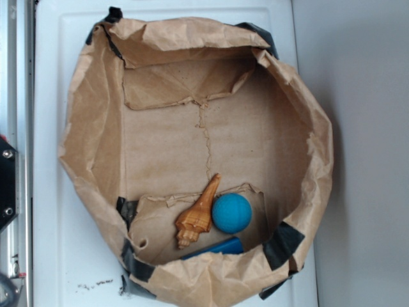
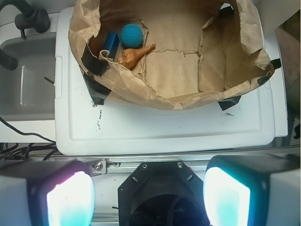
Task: Grab the blue ball.
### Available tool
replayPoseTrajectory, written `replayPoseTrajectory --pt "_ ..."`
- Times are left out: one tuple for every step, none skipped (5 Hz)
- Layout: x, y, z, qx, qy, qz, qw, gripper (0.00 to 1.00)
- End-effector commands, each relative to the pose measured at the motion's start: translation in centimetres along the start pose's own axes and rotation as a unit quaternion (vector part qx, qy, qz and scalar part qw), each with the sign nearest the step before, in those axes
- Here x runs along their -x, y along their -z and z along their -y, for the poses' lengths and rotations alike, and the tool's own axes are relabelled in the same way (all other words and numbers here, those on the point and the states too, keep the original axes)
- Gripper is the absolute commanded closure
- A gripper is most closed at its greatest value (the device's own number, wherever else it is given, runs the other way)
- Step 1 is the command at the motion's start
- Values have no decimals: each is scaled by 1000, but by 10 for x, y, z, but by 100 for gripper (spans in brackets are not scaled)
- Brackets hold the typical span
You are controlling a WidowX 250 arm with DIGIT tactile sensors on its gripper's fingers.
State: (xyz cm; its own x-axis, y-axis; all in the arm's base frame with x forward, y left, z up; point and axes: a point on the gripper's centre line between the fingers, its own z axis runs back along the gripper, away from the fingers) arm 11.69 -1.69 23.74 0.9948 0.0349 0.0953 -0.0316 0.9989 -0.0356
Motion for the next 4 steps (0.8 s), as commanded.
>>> replayPoseTrajectory --pt "0 0 0 0 0 0 1000 0" --pt "0 0 0 0 0 0 1000 0" --pt "0 0 0 0 0 0 1000 0" --pt "-36 13 -5 25 0 32 999 0"
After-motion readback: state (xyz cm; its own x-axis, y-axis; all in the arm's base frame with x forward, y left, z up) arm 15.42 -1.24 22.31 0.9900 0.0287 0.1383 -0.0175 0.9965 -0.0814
